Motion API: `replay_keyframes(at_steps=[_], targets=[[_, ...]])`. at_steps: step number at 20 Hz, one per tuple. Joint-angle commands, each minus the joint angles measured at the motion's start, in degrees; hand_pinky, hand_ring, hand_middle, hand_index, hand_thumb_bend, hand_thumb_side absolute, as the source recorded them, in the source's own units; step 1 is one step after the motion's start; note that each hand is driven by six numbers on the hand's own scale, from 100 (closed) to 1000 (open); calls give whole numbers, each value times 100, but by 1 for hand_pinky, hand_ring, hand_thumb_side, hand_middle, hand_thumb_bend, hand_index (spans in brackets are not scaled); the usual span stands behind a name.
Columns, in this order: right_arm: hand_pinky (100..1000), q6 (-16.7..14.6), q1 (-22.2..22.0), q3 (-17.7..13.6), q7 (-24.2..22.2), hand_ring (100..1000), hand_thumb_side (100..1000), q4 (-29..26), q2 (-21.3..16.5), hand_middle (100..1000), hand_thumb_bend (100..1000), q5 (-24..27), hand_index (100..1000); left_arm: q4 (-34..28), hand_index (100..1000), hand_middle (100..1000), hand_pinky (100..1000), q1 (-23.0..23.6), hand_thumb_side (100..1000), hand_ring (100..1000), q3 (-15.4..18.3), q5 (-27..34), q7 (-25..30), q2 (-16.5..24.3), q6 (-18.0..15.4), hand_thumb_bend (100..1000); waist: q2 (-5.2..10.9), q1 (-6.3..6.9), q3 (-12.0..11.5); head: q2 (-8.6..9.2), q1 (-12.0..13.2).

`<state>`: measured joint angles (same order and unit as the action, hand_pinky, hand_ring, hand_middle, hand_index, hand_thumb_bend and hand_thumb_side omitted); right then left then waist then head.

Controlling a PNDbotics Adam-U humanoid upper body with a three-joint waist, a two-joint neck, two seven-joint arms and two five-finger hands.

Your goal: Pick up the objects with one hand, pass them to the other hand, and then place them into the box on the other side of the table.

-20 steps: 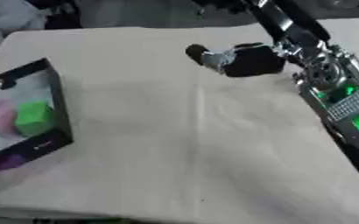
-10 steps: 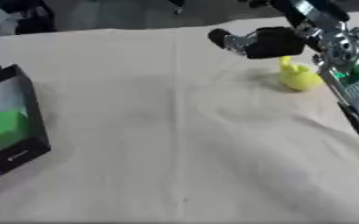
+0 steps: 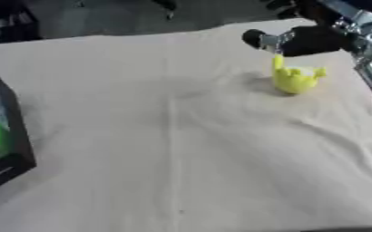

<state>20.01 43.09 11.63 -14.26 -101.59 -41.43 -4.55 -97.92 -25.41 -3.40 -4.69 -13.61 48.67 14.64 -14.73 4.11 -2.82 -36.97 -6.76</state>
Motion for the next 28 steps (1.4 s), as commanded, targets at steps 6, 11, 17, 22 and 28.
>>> replay_keyframes(at_steps=[6, 11, 17, 22, 28], targets=[[875, -429, 26, -317, -644, 875, 438, 401, -817, 819, 504, -347, 892, -227, 778, 683, 822, -26, 493, 668, -115, 612, -601, 168, -98, 654, 68, -98, 18, 113, -225], [886, -825, 70, -307, -1078, 890, 420, 777, -1004, 841, 566, -737, 901, -215, 777, 682, 822, -32, 491, 668, -123, 658, -655, 159, -102, 654, 55, -102, 12, 120, -389], [894, -1335, 197, -283, -1602, 897, 322, 1191, -1023, 847, 634, -999, 903, -213, 776, 682, 822, -45, 489, 669, -125, 667, -652, 132, -90, 653, 41, -92, -1, 116, -474], [901, -1720, 388, -180, -2045, 903, 266, 1688, -972, 853, 610, -1224, 904, -211, 777, 682, 823, -73, 487, 669, -124, 666, -650, 120, -61, 652, 40, -83, -16, 101, -495], [904, -2001, 646, -124, -2351, 906, 259, 2292, -815, 857, 587, -1594, 898, -196, 774, 679, 821, -94, 481, 667, -131, 675, -643, 100, -22, 651, 23, -65, -34, 94, -520]])
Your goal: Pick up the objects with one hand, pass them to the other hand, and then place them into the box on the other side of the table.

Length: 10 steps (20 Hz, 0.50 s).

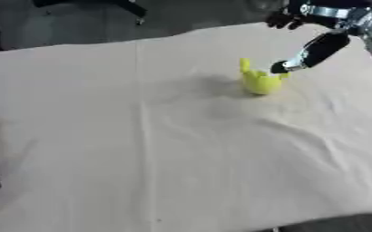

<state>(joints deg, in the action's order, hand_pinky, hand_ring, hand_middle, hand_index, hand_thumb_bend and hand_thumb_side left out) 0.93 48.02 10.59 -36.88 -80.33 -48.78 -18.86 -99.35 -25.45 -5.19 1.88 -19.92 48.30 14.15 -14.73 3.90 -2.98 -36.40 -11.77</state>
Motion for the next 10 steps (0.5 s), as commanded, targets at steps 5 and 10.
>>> replay_keyframes(at_steps=[5, 10], targets=[[904, -229, 229, -16, -132, 906, 262, 614, 38, 856, 584, -528, 887, -53, 772, 678, 821, -129, 480, 666, 53, 35, -51, 124, 40, 650, 5, -36, -35, 44, -26], [905, -341, 283, 11, -113, 906, 265, 898, 153, 857, 585, -744, 887, -75, 772, 678, 821, -154, 479, 666, 46, 46, -43, 80, 39, 659, -19, -13, -48, 43, -44]])
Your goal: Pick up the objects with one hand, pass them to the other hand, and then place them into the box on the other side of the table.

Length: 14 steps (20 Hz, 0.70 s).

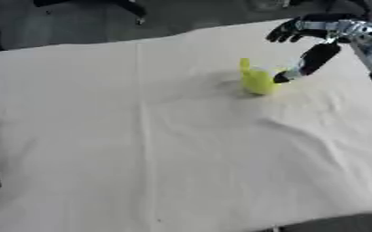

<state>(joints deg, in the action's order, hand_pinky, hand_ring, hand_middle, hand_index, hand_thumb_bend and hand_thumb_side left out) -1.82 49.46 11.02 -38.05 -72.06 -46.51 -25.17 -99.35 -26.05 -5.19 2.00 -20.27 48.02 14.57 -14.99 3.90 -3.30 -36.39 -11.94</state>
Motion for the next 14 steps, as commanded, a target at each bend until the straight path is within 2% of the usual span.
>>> replay_keyframes(at_steps=[1, 14], targets=[[904, -86, 151, -21, 0, 906, 269, 118, -52, 858, 588, -153, 888, -80, 772, 678, 821, -102, 478, 665, 47, 36, -9, 96, -4, 662, 3, -7, -21, 41, -32], [905, -227, 264, 3, 205, 904, 274, 745, 181, 861, 584, -803, 893, -109, 771, 674, 821, -166, 476, 665, 42, 57, -5, -8, -13, 676, -76, 47, -93, 114, -61]])
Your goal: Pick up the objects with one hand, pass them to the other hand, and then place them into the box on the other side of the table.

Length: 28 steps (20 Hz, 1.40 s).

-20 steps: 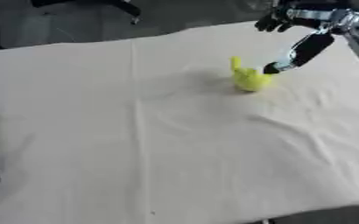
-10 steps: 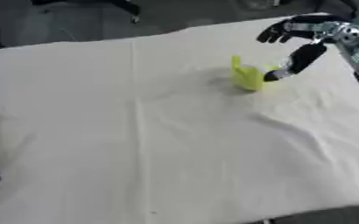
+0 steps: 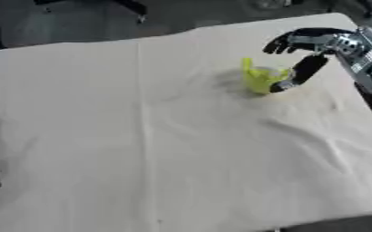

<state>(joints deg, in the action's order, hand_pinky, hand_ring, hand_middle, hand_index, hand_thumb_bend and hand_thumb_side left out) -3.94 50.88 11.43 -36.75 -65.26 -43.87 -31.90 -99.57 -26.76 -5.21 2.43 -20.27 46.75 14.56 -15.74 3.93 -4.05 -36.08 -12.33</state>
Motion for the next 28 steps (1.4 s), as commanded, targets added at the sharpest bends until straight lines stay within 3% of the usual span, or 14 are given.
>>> replay_keyframes(at_steps=[1, 12, 15, 18, 21, 22, 28], targets=[[905, -25, 126, -34, 103, 904, 275, 114, -71, 862, 583, -194, 893, -86, 771, 673, 821, -95, 476, 665, 44, 16, -4, 114, -12, 676, -10, 49, -25, 92, -23], [898, -68, 170, -56, 376, 888, 248, 571, 39, 837, 528, -641, 874, -77, 770, 673, 822, -97, 476, 665, 52, 28, 12, 83, -11, 678, -79, 89, -60, 143, -55], [891, -7, 157, -59, 430, 864, 203, 600, 54, 783, 491, -580, 825, -76, 770, 673, 822, -97, 476, 665, 55, 31, 12, 77, -13, 675, -87, 98, -60, 131, -61], [880, 83, 141, -47, 460, 831, 173, 565, 44, 733, 338, -479, 779, -71, 769, 674, 823, -91, 477, 665, 56, 32, 19, 76, -16, 673, -91, 99, -56, 122, -66], [874, 179, 128, -33, 577, 810, 136, 546, 53, 690, 269, -446, 749, -69, 769, 674, 823, -95, 477, 666, 54, 32, 26, 65, -23, 671, -95, 101, -59, 133, -67], [864, 195, 125, -26, 612, 776, 100, 547, 56, 605, 220, -446, 703, -68, 769, 674, 824, -95, 477, 666, 53, 32, 28, 64, -24, 668, -96, 101, -60, 135, -67], [856, 350, 93, -35, 946, 751, 100, 446, 23, 543, 221, -327, 616, -59, 768, 674, 824, -65, 477, 666, 62, 28, 33, 74, -27, 668, -82, 87, -52, 114, -62]])
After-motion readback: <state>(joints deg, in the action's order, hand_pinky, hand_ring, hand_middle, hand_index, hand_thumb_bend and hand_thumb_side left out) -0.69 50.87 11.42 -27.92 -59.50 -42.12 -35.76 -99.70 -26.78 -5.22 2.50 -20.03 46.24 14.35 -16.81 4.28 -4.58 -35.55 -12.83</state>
